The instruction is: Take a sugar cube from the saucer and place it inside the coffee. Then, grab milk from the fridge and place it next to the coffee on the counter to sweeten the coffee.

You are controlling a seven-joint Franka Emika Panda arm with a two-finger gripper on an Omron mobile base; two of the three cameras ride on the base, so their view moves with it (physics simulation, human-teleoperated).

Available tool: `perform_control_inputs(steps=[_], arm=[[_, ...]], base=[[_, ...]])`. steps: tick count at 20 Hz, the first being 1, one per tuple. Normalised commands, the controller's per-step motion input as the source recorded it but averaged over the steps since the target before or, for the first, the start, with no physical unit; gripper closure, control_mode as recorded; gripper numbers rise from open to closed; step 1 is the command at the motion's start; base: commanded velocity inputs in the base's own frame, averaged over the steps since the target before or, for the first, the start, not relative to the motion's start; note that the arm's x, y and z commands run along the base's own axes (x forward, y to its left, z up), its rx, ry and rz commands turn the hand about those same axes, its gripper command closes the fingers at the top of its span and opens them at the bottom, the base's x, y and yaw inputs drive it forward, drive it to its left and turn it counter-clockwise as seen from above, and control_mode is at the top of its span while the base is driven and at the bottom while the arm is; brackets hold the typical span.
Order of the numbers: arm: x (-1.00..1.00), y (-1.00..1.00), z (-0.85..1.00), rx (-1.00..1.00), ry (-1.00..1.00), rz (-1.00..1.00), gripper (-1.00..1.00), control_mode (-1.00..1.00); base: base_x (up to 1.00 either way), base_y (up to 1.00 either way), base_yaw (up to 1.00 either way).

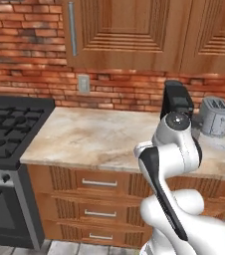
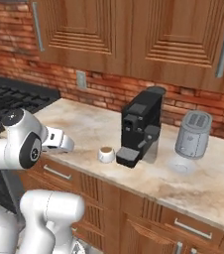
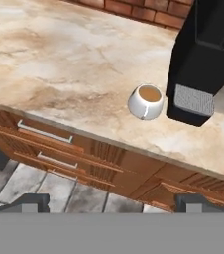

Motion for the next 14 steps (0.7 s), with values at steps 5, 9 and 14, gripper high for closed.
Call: perform_control_inputs(steps=[5, 9, 14], arm=[[0.00, 0.00, 0.00, 0.00, 0.00, 0.00, -1.00, 1.00], [0.00, 0.00, 0.00, 0.00, 0.00, 0.00, -1.00, 1.00], [0.00, 0.00, 0.00, 0.00, 0.00, 0.00, -1.00, 1.00]], base=[[-0.14, 0.00, 0.43], [-0.03, 0.00, 0.44], [-0.03, 0.00, 0.45]])
